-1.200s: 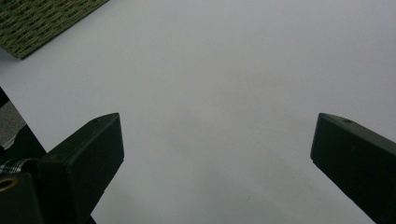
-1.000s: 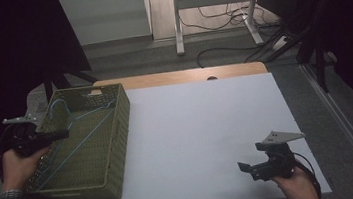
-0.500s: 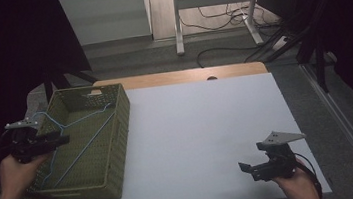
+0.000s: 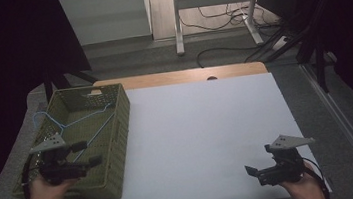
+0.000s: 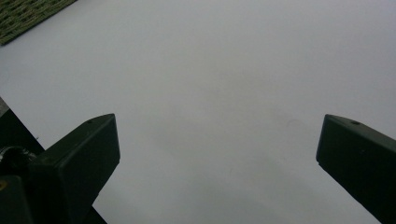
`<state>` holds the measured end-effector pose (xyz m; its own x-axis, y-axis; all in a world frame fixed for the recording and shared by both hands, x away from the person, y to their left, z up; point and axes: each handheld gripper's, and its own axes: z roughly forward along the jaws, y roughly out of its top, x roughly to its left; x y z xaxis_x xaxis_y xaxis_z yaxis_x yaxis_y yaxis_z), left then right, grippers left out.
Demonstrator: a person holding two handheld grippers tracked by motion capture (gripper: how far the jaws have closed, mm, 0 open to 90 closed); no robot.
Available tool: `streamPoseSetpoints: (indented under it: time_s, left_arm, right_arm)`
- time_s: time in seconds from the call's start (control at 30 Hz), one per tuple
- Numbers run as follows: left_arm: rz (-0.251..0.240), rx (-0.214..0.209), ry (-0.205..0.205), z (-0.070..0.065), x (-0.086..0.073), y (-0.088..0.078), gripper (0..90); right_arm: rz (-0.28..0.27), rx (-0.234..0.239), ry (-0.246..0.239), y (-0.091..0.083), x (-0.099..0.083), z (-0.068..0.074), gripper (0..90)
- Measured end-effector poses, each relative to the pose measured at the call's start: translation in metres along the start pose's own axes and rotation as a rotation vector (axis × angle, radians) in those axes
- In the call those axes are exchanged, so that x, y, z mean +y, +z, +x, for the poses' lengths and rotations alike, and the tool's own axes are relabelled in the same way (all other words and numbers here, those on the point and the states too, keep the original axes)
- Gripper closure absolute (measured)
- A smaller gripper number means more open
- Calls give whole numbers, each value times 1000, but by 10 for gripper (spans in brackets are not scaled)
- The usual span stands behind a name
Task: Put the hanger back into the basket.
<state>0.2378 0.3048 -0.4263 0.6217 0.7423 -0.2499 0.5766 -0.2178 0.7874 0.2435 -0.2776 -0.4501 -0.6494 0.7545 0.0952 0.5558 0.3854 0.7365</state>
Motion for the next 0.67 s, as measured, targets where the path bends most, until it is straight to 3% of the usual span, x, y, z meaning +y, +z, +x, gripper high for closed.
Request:
streamPoseSetpoints:
  time_s: [0.07, 0.2, 0.3, 0.37, 0.43, 0.47, 0.5, 0.67]
  left_arm:
    - [5, -19, -2, -6, -7, 2, 85]
    - [21, -16, 1, -18, -19, 6, 52]
    - [54, 33, 55, -32, -31, 10, 36]
    - [58, 33, 60, -33, -32, 11, 26]
    - [69, -5, 50, -32, -38, 15, 0]
    - [67, -8, 63, -32, -41, 17, 0]
    - [61, 11, 84, -34, -41, 17, 0]
    - [57, 8, 73, -33, -40, 16, 0]
  right_arm:
    - [-3, -2, 8, -2, -2, -1, 0]
    - [-3, 3, 19, -3, -6, -2, 0]
    - [10, 3, 19, -2, -9, -3, 0]
    - [19, -2, 11, 0, -9, -3, 0]
    - [26, -1, 4, 1, -10, -2, 0]
    - [28, 0, 2, 2, -10, -1, 0]
    - [30, -3, -6, 3, -10, -1, 0]
    - [37, 0, -15, 5, -11, 0, 0]
